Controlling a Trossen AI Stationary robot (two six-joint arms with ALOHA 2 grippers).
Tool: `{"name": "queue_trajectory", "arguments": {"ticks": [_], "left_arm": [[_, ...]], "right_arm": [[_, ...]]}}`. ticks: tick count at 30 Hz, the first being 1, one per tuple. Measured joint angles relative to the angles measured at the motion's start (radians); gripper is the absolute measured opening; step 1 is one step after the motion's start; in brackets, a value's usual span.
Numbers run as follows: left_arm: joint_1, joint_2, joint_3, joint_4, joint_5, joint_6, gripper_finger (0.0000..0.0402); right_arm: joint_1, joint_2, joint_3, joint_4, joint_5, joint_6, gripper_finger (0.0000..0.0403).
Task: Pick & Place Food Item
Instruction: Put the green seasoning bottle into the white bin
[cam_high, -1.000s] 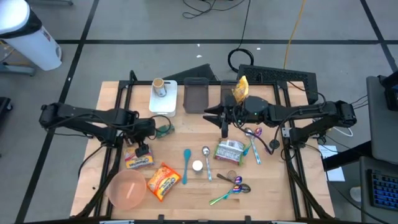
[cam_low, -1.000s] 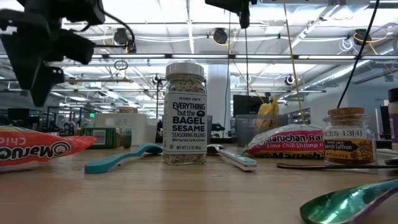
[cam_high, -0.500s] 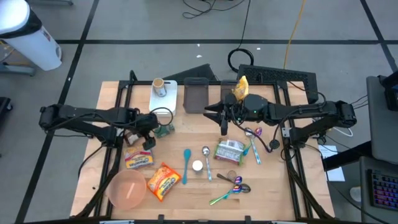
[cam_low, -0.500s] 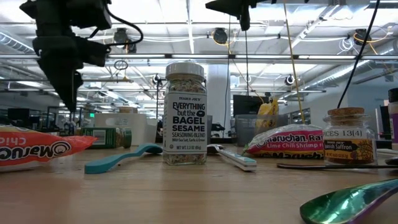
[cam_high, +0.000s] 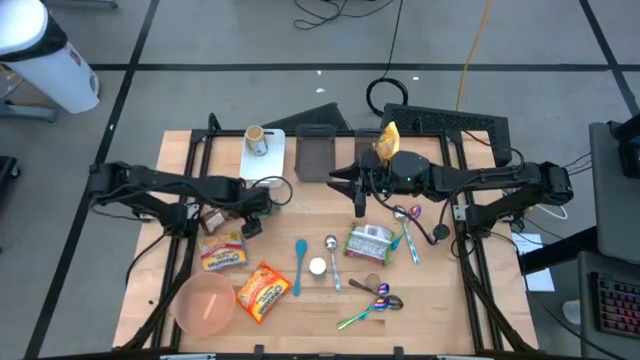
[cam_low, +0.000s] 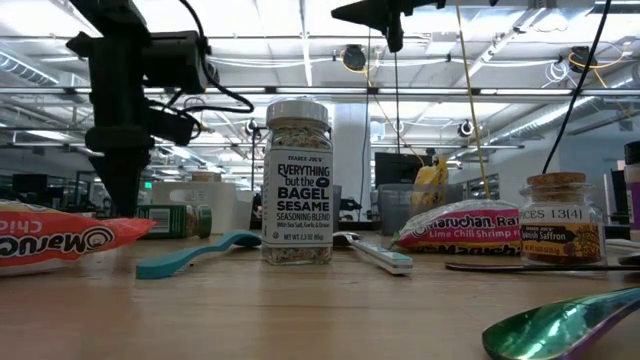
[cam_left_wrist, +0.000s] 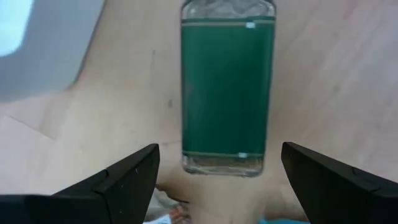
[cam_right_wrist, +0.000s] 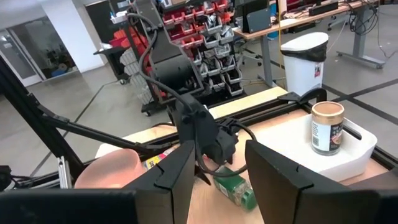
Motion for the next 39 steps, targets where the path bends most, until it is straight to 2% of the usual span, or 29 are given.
{"name": "queue_trajectory", "arguments": {"ticks": [7,13,16,21,23,33,39], "left_arm": [[0.000,0.054,0.000,0.086,0.009,0.029,0.0347],[0.000,0.070,0.000,0.091,0.031,0.029,0.0339],[0.000,0.070,0.000,0.091,0.029,0.030,0.0307],[0.000,0.070,0.000,0.093,0.025,0.029,0.0224],[0.000,0.069,0.000,0.094,0.028,0.029,0.0204],[0.000,0.069,0.007,0.089,0.054,0.023,0.0204],[0.000,0.038,0.097,0.111,0.106,0.020,0.0204]], "right_arm": [[0.000,0.000,0.000,-0.033,0.000,0.000,0.0135],[0.000,0.000,0.000,-0.038,0.000,-0.003,0.0135],[-0.006,0.000,0.000,-0.038,0.000,-0.010,0.0135],[-0.013,0.000,0.000,-0.037,0.000,-0.010,0.0135],[-0.013,0.000,0.000,-0.037,0.000,-0.009,0.0135],[-0.013,0.000,0.000,-0.036,-0.004,-0.008,0.0135],[-0.013,0.000,0.000,-0.035,-0.004,-0.008,0.0135]]}}
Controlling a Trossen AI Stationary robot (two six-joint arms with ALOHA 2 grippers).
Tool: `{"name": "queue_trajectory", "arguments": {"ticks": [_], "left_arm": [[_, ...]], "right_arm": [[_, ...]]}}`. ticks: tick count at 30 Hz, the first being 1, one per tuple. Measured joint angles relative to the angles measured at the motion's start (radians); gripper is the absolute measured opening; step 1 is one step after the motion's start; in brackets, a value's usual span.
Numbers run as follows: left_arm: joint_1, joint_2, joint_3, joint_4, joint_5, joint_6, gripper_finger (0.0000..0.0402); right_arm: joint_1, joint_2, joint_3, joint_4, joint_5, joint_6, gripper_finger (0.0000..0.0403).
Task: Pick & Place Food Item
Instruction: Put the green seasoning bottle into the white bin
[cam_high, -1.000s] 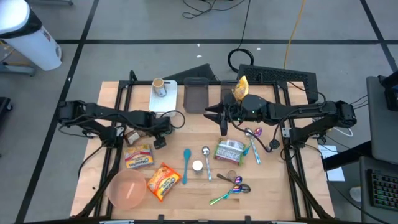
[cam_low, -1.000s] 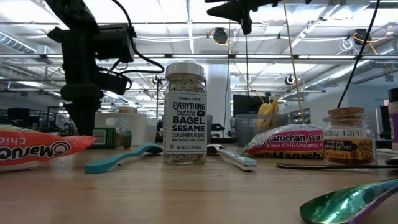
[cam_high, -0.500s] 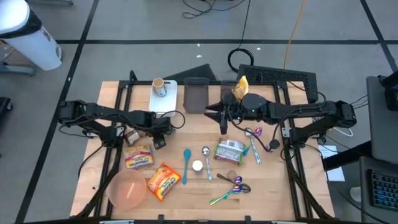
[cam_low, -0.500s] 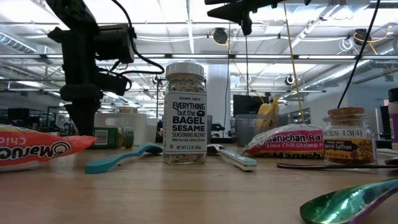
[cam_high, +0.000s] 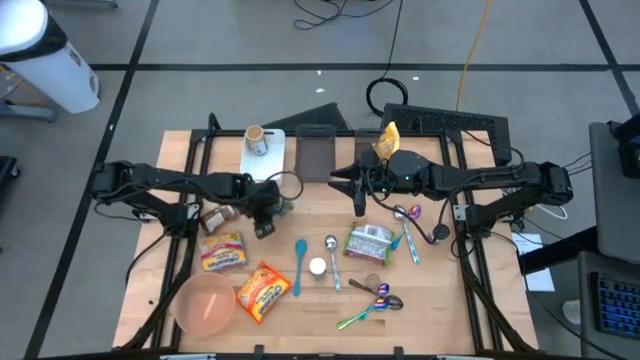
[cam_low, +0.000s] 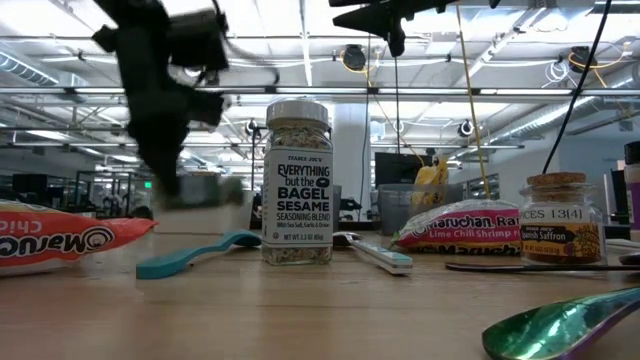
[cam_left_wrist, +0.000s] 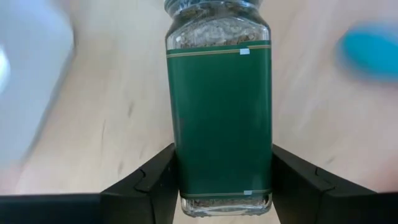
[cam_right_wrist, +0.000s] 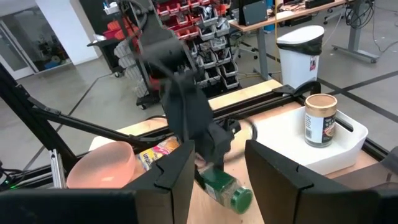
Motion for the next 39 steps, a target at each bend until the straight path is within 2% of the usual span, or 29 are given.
{"name": "queue_trajectory", "arguments": {"ticks": [6,14,22,25,29,34,39], "left_arm": [[0.000,-0.059,0.161,0.028,0.001,0.022,0.0204],[0.004,-0.099,0.349,0.111,0.009,0.082,0.0204],[0.029,-0.098,0.396,0.247,0.117,0.088,0.0204],[0.041,-0.098,0.396,0.278,0.142,0.087,0.0204],[0.052,-0.098,0.396,0.304,0.158,0.089,0.0204],[0.066,-0.098,0.396,0.377,0.194,0.089,0.0204],[0.081,-0.098,0.396,0.447,0.213,0.078,0.0204]], "right_arm": [[0.000,0.000,0.000,0.022,0.000,-0.003,0.0135],[0.000,0.000,0.000,0.143,0.003,-0.022,0.0134],[-0.028,0.000,0.000,0.151,-0.001,0.074,0.0142],[-0.041,0.000,0.000,0.159,-0.007,0.117,0.0162],[-0.061,0.000,0.000,0.214,-0.057,0.151,0.0205],[-0.076,0.000,0.000,0.290,-0.060,0.150,0.0260],[-0.091,0.000,0.000,0.308,-0.134,0.168,0.0292]]}}
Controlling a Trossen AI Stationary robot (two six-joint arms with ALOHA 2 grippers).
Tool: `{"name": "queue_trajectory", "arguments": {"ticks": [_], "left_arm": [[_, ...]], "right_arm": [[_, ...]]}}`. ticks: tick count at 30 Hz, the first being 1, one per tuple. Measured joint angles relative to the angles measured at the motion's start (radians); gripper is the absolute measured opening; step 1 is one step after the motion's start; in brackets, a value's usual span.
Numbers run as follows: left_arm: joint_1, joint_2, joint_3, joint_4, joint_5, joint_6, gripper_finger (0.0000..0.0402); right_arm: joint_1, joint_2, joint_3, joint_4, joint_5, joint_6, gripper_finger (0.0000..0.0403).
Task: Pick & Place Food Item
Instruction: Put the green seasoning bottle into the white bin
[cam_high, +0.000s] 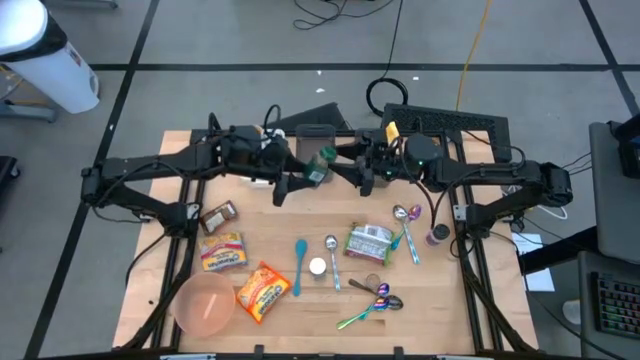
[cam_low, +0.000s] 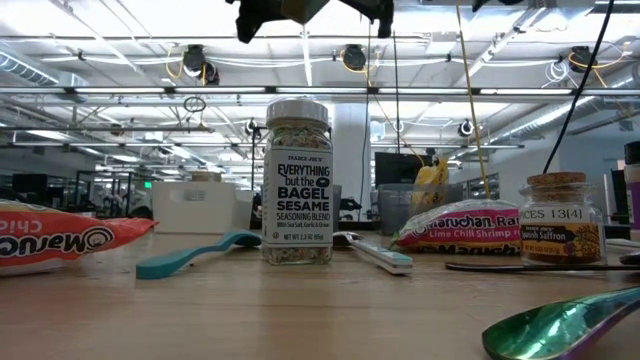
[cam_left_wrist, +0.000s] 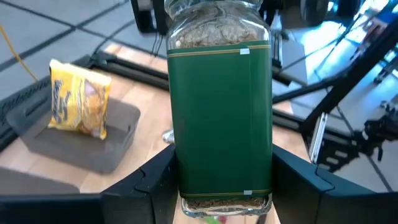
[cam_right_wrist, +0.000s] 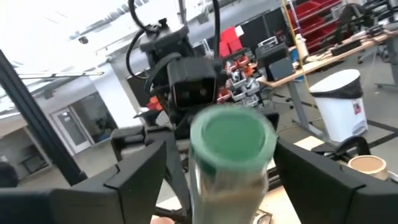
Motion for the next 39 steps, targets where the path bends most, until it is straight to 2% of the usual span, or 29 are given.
{"name": "queue_trajectory", "arguments": {"ticks": [15,31,39], "left_arm": [[0.047,0.000,0.000,0.193,0.098,-0.024,0.0204],[0.036,0.062,-0.001,0.337,0.099,-0.009,0.0204],[0.043,0.062,-0.001,0.338,0.099,0.002,0.0204]], "right_arm": [[0.002,0.000,0.000,0.058,-0.001,-0.022,0.0289],[0.002,0.000,0.000,0.075,-0.001,0.002,0.0283],[0.002,0.001,-0.101,0.242,0.001,0.067,0.0281]]}}
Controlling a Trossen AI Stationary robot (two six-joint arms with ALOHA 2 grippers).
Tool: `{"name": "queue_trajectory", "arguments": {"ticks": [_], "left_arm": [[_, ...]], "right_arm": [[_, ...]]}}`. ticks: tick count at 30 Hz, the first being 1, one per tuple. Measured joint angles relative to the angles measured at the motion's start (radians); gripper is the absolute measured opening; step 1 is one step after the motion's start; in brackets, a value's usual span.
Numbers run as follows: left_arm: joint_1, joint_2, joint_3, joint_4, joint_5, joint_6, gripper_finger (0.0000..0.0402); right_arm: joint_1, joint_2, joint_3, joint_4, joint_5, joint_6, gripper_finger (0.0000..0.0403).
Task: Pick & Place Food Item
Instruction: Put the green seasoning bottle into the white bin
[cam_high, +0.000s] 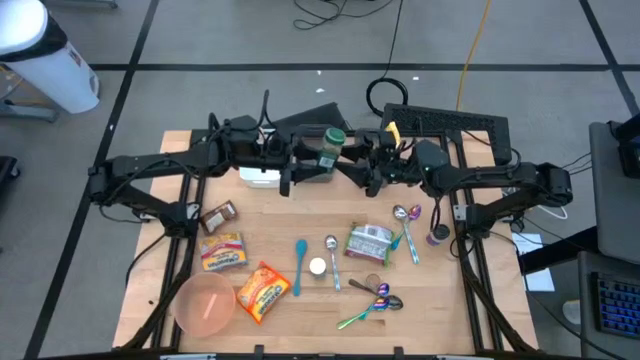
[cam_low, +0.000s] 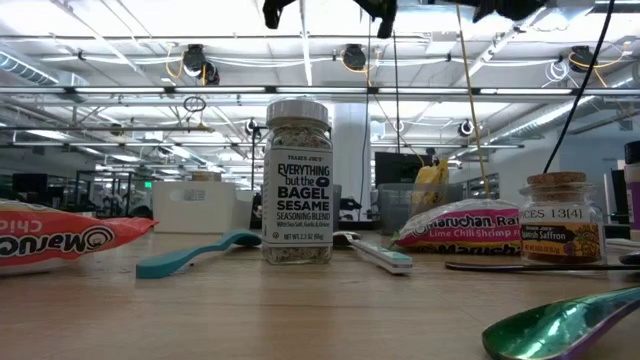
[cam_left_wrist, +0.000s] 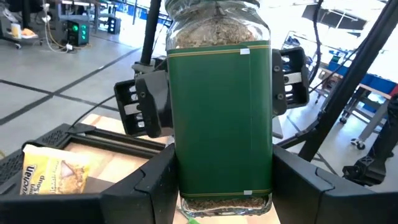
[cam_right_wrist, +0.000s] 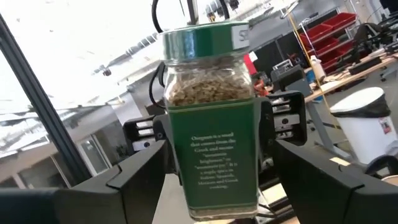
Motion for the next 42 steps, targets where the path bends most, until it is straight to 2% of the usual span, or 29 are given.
{"name": "queue_trajectory", "arguments": {"ticks": [7,15,36,42], "left_arm": [[0.000,0.032,0.000,-0.001,0.008,-0.024,0.0204],[-0.003,0.055,0.000,0.022,0.042,-0.052,0.0204],[0.000,0.054,0.000,0.024,0.026,-0.100,0.0204],[0.000,0.054,0.000,0.023,0.026,-0.105,0.0204]], "right_arm": [[0.000,0.000,-0.041,0.098,0.005,0.035,0.0281],[0.000,0.000,-0.036,0.067,0.005,0.034,0.0276],[0.001,0.000,-0.036,0.017,0.003,0.034,0.0202],[0.000,0.000,-0.036,0.017,0.002,0.033,0.0199]]}}
